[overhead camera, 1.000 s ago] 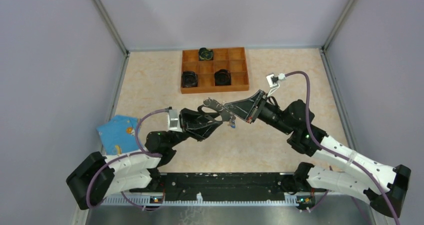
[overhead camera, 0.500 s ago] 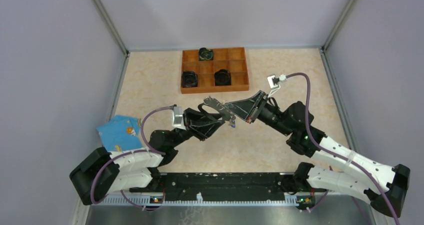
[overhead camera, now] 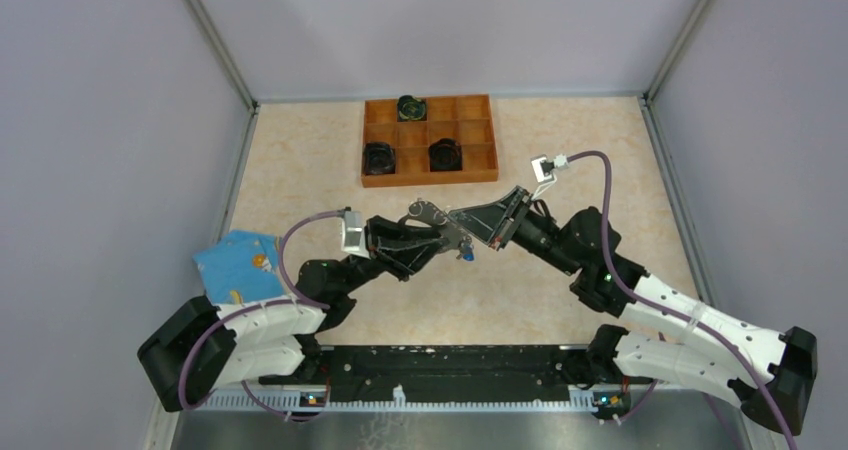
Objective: Remove the keys from the keyring
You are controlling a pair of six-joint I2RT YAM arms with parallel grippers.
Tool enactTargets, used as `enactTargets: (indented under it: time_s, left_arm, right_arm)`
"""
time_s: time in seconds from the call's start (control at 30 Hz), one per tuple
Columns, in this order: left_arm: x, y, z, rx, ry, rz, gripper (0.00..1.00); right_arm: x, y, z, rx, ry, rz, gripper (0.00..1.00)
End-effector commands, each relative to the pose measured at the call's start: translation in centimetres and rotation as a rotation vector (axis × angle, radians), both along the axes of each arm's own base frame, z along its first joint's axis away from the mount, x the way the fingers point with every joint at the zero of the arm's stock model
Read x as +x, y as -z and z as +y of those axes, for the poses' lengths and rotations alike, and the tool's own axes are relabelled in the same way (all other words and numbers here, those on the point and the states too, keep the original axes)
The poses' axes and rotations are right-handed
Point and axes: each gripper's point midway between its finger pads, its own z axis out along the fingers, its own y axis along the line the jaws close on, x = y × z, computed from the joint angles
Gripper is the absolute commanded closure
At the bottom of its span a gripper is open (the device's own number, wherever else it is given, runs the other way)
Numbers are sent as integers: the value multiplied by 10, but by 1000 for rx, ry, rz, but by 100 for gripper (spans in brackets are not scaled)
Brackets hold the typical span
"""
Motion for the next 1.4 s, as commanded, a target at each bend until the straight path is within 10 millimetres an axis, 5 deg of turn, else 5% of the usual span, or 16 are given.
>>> enactTargets:
  time_s: [0.0, 0.13, 0.2, 0.3, 0.4, 0.57, 0.7, 1.0, 1.37]
  left_arm:
    - [-31, -73, 33, -270, 13, -220, 70]
    - [-23, -71, 27, -253, 26, -150, 97]
    - [-10, -66, 17, -205, 30, -32, 100]
    - [17, -34, -5, 21, -1, 251, 100]
    - [28, -15, -6, 192, -66, 400, 100]
    - [26, 28, 3, 524, -106, 641, 100]
    - [16, 54, 14, 753, -80, 815, 100]
    - [-22, 68, 25, 868, 260, 1066, 100]
    - [-40, 65, 24, 728, 602, 1224, 100]
  right_arm:
    - [-5, -27, -7, 84, 3, -43, 100]
    - [-3, -15, -6, 58, 16, -27, 100]
    - [1, -3, -10, 14, 42, -24, 98]
    - [10, 21, -20, -96, 117, -17, 62]
    - [16, 45, -36, -241, 186, -55, 26]
    - [20, 86, -56, -436, 236, -129, 1]
    - [18, 104, -55, -430, 221, -193, 1]
    - [3, 126, -60, -328, 197, -280, 1]
    - [-58, 138, -45, -233, -19, -612, 11]
